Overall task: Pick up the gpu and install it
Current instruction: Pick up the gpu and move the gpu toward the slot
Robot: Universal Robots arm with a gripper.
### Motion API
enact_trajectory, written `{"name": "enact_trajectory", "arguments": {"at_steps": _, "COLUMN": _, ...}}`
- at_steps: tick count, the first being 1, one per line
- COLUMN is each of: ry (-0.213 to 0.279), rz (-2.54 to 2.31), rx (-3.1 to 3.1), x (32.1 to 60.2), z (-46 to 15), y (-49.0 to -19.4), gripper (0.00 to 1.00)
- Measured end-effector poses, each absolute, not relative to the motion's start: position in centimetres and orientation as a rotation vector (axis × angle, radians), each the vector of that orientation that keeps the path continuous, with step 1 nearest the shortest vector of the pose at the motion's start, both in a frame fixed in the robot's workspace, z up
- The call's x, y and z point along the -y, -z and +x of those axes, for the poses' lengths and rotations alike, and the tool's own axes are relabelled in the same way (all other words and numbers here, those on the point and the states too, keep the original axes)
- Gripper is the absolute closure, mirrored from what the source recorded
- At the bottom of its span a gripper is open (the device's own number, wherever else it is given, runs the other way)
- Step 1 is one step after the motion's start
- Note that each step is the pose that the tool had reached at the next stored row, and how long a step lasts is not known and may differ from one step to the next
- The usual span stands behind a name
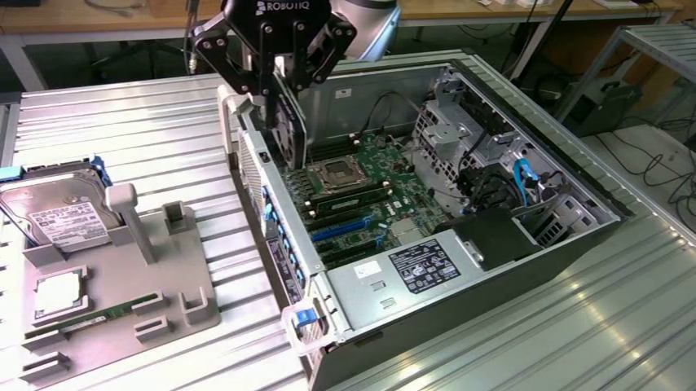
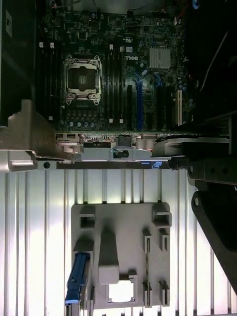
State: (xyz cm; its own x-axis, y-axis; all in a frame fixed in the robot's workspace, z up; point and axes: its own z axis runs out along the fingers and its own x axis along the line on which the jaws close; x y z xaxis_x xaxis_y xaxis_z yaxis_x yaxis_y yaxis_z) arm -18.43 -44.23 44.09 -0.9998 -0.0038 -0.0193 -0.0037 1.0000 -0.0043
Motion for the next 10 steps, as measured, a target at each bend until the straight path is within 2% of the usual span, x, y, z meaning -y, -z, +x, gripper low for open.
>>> {"name": "enact_trajectory", "arguments": {"at_steps": 10, "ry": 0.007, "rz": -0.006, "rx": -3.122, "x": 44.23, "z": -17.56, "y": -44.09, "gripper": 0.73}}
